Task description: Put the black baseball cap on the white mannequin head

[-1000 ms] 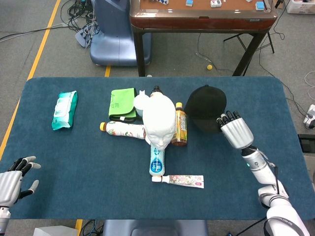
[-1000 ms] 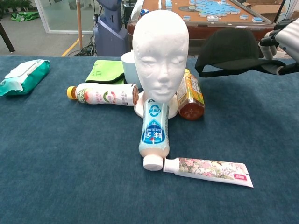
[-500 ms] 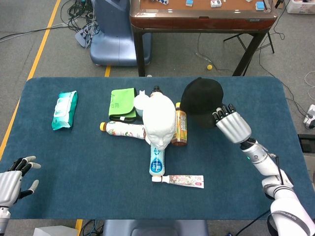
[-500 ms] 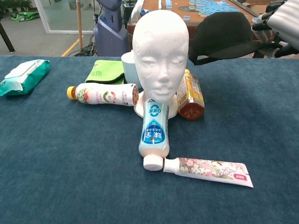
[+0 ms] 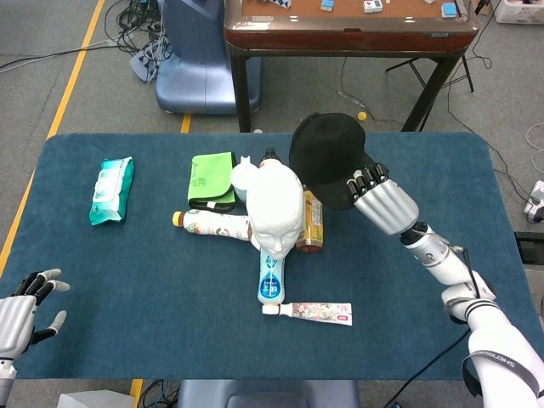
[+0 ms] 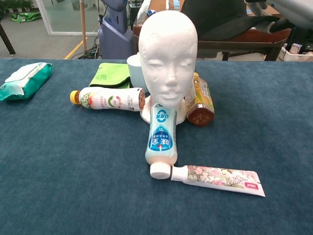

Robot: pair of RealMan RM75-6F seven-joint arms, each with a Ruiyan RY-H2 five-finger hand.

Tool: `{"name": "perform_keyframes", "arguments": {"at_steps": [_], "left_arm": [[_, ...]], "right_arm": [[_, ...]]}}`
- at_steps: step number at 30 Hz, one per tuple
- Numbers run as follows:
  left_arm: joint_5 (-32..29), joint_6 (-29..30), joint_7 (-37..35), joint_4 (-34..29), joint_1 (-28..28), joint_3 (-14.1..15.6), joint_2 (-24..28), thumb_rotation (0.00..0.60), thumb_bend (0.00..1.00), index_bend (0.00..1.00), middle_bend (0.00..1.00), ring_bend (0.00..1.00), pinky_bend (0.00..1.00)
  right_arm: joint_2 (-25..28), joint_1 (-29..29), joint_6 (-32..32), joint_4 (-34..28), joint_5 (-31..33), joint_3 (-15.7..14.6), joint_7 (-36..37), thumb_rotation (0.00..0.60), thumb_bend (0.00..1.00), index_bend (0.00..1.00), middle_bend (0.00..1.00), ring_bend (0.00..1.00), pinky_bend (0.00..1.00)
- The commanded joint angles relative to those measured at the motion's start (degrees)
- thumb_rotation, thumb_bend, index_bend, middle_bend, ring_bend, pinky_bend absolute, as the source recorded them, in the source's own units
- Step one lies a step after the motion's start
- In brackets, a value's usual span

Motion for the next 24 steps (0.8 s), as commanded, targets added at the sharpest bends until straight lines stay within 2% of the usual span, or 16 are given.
{"name": "perform_keyframes", "arguments": {"at_steps": [1, 16, 24], "left_arm": [[-0.02, -0.01, 0.00, -0.02, 0.01, 0.01, 0.01, 0.600, 0.30, 0.37, 0.21, 0.15, 0.38], [0.05, -0.29, 0.38, 0.09, -0.09, 0.13, -0.24, 0.600, 0.30, 0.37, 0.21, 0.15, 0.38], [0.09, -0.14, 0.03, 0.10, -0.02, 0.10, -0.11, 0.600, 0.30, 0.37, 0.21, 0.15, 0.38]], "right_arm": [[0.76, 0.59, -0.04, -1.07, -0.10, 0.37, -0.99, 0.600, 0.62, 0.72, 0.62, 0.47, 0.58], [4.53, 3.33, 0.63, -6.25, -0.77, 2.17, -4.45, 0.600, 0.62, 0.72, 0.63, 0.47, 0.58], [6.74, 5.31, 1.47, -12.41, -1.79, 3.35, -7.59, 0.600, 0.62, 0.72, 0.63, 0.47, 0.58]]}}
